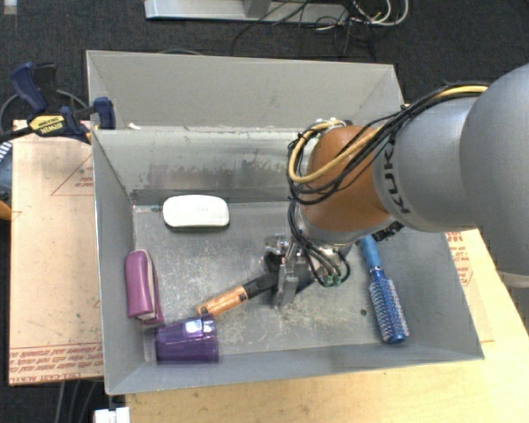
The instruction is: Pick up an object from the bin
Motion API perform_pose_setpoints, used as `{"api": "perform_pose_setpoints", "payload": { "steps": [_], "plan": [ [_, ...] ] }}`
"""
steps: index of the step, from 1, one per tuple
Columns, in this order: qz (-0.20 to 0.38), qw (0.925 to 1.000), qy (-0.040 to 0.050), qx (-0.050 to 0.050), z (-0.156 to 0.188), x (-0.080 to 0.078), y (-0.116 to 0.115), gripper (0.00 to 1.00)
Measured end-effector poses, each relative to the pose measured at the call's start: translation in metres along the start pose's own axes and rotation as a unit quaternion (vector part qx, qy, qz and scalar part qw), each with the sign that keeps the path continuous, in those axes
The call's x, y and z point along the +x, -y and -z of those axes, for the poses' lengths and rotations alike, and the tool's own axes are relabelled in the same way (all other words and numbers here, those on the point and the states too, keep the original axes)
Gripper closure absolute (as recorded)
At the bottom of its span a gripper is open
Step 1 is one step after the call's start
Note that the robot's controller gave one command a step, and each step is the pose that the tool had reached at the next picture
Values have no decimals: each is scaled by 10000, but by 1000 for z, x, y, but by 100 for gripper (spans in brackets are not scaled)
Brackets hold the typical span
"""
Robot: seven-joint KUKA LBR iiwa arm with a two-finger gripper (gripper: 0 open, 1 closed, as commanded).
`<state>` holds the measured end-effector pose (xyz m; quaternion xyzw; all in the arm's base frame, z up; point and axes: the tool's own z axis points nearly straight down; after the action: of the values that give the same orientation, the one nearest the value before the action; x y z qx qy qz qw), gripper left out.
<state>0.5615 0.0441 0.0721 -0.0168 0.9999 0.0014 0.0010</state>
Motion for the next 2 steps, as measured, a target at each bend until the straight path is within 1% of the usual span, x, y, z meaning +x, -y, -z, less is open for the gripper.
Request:
{"api": "perform_pose_setpoints", "payload": {
  "steps": [2],
  "plan": [
    [4, 10000, -5, 0, 0, 0, 0, 100]
  ]
}}
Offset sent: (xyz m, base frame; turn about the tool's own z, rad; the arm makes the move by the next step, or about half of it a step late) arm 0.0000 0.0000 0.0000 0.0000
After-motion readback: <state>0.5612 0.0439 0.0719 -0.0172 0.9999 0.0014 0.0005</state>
